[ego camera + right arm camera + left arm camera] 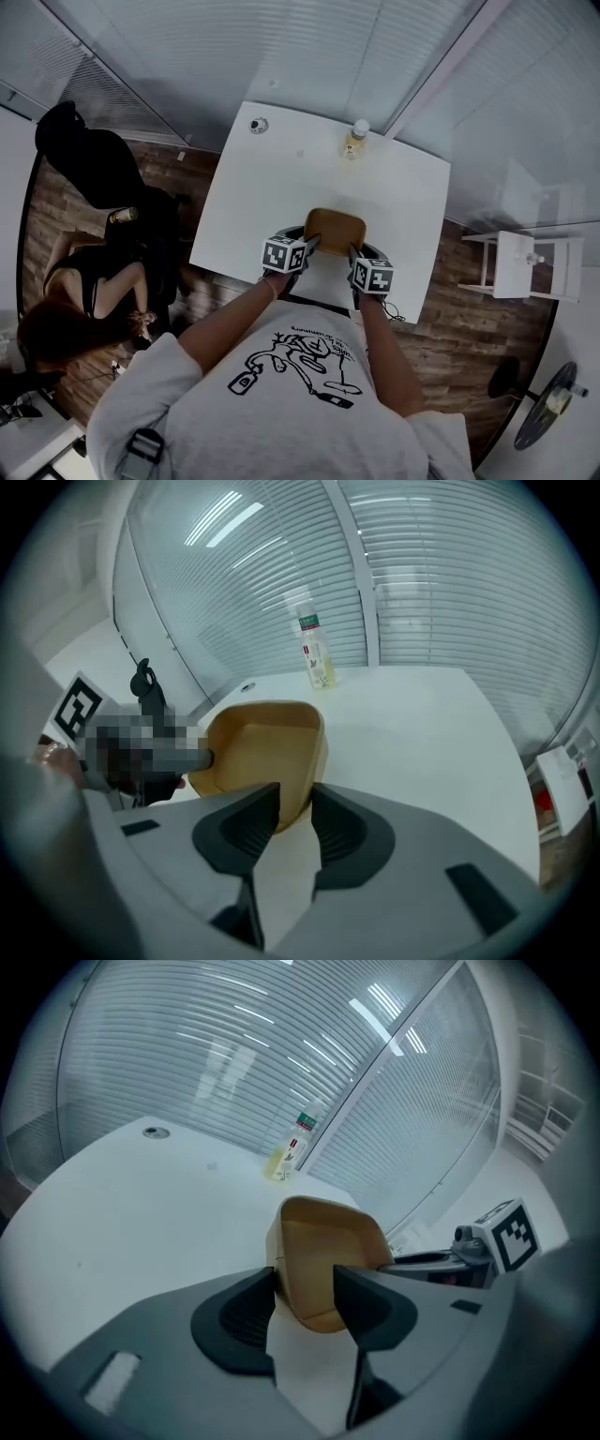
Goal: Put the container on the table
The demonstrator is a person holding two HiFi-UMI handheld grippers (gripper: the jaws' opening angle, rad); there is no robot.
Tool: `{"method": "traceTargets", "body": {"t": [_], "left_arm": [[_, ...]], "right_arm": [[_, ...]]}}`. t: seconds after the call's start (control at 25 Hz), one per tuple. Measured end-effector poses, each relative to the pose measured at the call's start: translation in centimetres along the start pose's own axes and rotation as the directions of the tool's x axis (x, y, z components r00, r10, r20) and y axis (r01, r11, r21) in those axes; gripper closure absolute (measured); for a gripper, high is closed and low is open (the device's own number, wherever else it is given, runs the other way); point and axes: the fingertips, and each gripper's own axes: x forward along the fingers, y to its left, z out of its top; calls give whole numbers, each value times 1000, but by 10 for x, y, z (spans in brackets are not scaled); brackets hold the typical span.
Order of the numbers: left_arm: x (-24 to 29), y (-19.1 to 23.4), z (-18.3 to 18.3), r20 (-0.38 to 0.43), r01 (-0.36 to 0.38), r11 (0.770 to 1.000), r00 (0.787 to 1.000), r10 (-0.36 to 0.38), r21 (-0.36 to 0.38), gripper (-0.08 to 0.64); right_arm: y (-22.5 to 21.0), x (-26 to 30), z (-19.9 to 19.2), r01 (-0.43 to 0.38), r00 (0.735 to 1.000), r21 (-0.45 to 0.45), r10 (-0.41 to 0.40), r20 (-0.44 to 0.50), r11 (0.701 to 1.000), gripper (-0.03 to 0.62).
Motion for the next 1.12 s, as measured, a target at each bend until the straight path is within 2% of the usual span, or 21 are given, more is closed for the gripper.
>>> {"method": "traceTargets", "body": {"t": [0.36,0.6,0.72,0.84,1.0,1.12], "left_arm": [[27,15,-23,-68,-7,999,998,5,-32,368],[29,23,-28,-94,-16,999,995,11,-47,367],[29,27,-25,-85,-23,999,996,19,-44,365],[19,33,-18,-57,-50,998,997,49,-30,357],[-8,36,-4,6,-85,996,996,85,-21,360],[-26,27,13,69,-93,996,993,91,16,402]], "right_arm": [[-13,23,-20,-19,997,84,24,-68,996,494],[-11,30,-25,-41,996,116,50,-75,992,494],[-15,28,-23,-29,998,120,36,-57,992,492],[-20,18,-12,-7,1000,88,9,-18,996,492],[-20,-1,10,10,999,1,-10,45,1000,492],[-11,-18,30,8,995,-62,-2,104,998,496]]}}
